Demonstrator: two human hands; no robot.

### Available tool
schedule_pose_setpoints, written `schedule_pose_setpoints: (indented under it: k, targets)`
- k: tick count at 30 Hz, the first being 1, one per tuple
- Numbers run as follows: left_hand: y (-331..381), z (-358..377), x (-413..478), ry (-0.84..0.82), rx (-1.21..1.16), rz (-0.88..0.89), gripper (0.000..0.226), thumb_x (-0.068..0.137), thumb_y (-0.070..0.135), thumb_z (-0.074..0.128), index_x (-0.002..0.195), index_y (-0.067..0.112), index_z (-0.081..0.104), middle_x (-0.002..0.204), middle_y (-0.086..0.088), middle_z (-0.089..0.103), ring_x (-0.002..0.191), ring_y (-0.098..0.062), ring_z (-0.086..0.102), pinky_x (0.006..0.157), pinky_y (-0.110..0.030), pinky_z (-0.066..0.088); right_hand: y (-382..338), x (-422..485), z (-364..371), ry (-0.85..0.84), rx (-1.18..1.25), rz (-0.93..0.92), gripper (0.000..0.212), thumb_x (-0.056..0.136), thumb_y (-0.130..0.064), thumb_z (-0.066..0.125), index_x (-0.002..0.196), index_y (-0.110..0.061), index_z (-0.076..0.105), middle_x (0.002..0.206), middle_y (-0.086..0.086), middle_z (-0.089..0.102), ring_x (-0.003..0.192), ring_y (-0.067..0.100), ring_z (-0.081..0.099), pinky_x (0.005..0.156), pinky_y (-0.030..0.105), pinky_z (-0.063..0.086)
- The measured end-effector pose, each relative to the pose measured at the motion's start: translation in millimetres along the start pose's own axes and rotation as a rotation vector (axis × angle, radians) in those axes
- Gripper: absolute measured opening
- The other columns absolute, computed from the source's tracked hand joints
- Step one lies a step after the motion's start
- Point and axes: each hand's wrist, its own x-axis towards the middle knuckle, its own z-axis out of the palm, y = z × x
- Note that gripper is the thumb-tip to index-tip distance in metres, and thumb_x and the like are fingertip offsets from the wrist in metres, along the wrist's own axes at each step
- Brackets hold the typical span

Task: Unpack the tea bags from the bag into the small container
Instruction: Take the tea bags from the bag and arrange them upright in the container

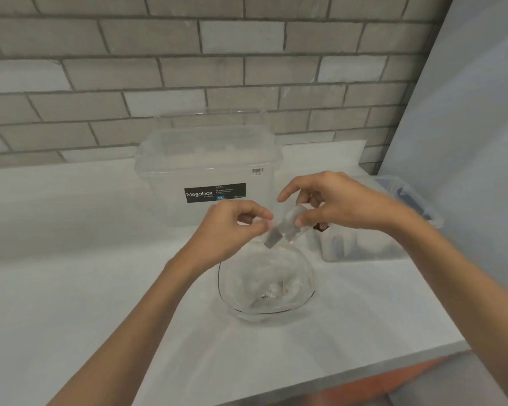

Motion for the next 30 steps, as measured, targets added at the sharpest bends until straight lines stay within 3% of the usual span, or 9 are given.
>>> schedule_pose_setpoints:
  k: [5, 9, 12, 16, 18, 22, 25, 28, 30]
  targets:
    - [29.2, 22.0, 21.9, -0.13, -0.024, 0.075, 0.02, 0.075, 0.035, 0.079, 0.091, 0.025, 0.075, 0.088, 0.011, 0.072, 0.086, -0.001, 0.066, 0.083, -0.027, 0.05, -1.5, -4.7, -36.0, 0.015, -0.044, -0.049, 0.04, 0.072, -0.016, 0.082, 0.105, -0.033, 0.066, 0.079, -0.008, 0.066, 0.068, 0.001, 0.06, 0.065, 0.015, 0.049]
    - [37.2, 43.1, 44.7, -0.106, -0.099, 0.125, 0.048, 0.074, 0.045, 0.076, 0.081, -0.002, 0.065, 0.078, -0.022, 0.061, 0.068, -0.015, 0.052, 0.069, -0.032, 0.037, 9.8, -10.1, -63.4, 0.06, 0.128, -0.045, 0.032, 0.079, -0.012, 0.076, 0.105, -0.026, 0.066, 0.088, -0.002, 0.072, 0.079, 0.015, 0.068, 0.074, 0.027, 0.056]
    - [45.4, 55.5, 59.9, -0.089, -0.131, 0.135, 0.066, 0.067, 0.056, 0.072, 0.083, -0.007, 0.06, 0.077, -0.028, 0.058, 0.069, -0.017, 0.049, 0.071, -0.032, 0.038, 24.2, -11.3, -79.6, 0.137, 0.126, -0.047, 0.021, 0.081, -0.021, 0.074, 0.101, -0.021, 0.069, 0.084, -0.001, 0.074, 0.075, 0.014, 0.067, 0.071, 0.03, 0.054]
    - [62.5, 70.0, 78.6, -0.075, -0.15, 0.142, 0.05, 0.071, 0.044, 0.078, 0.073, -0.003, 0.059, 0.072, -0.025, 0.056, 0.067, -0.016, 0.05, 0.069, -0.031, 0.038, 42.3, -11.7, -93.6, 0.182, 0.024, -0.063, 0.005, 0.081, -0.02, 0.075, 0.086, -0.018, 0.073, 0.068, -0.006, 0.069, 0.061, 0.001, 0.062, 0.063, 0.019, 0.051]
    - [68.8, 77.0, 87.6, -0.055, -0.159, 0.134, 0.03, 0.075, 0.032, 0.08, 0.069, 0.008, 0.064, 0.067, -0.01, 0.058, 0.068, -0.014, 0.055, 0.071, -0.028, 0.044, 54.2, -10.8, -102.5, 0.228, 0.015, -0.072, 0.003, 0.082, -0.018, 0.074, 0.083, -0.02, 0.072, 0.065, -0.007, 0.067, 0.057, -0.004, 0.059, 0.057, 0.01, 0.046]
    - [71.6, 86.8, 100.5, 0.004, -0.13, 0.101, 0.005, 0.079, 0.024, 0.078, 0.082, 0.022, 0.076, 0.084, 0.007, 0.074, 0.082, -0.017, 0.067, 0.086, -0.033, 0.052, 86.3, -6.2, -122.5, 0.314, -0.022, -0.062, 0.005, 0.084, -0.018, 0.072, 0.087, -0.021, 0.073, 0.067, -0.003, 0.068, 0.059, 0.003, 0.06, 0.054, 0.006, 0.041]
    - [68.1, 89.5, 105.5, 0.048, -0.084, 0.087, 0.009, 0.084, 0.016, 0.072, 0.085, 0.024, 0.077, 0.082, 0.011, 0.074, 0.073, -0.008, 0.066, 0.084, -0.034, 0.056, 119.3, 3.1, -121.0, 0.304, -0.088, 0.0, 0.008, 0.086, -0.016, 0.07, 0.089, -0.022, 0.073, 0.067, -0.007, 0.065, 0.059, 0.005, 0.059, 0.052, 0.006, 0.039]
    - [66.3, 89.8, 107.1, 0.083, -0.066, 0.077, 0.013, 0.086, 0.012, 0.071, 0.09, 0.023, 0.076, 0.079, 0.008, 0.069, 0.072, -0.012, 0.065, 0.079, -0.033, 0.057, 153.2, 19.7, -96.0, 0.204, -0.174, 0.03, 0.013, 0.086, -0.009, 0.065, 0.092, -0.017, 0.074, 0.072, -0.013, 0.061, 0.065, -0.003, 0.056, 0.065, 0.013, 0.041]
    - [65.2, 90.1, 107.3, 0.09, -0.096, 0.062, 0.017, 0.086, 0.01, 0.071, 0.095, 0.024, 0.073, 0.081, 0.003, 0.069, 0.074, -0.013, 0.064, 0.075, -0.03, 0.057, 176.0, 33.3, -72.9, 0.116, -0.199, 0.074, 0.017, 0.086, -0.007, 0.061, 0.093, -0.015, 0.075, 0.078, -0.01, 0.062, 0.071, 0.004, 0.056, 0.072, 0.02, 0.043]
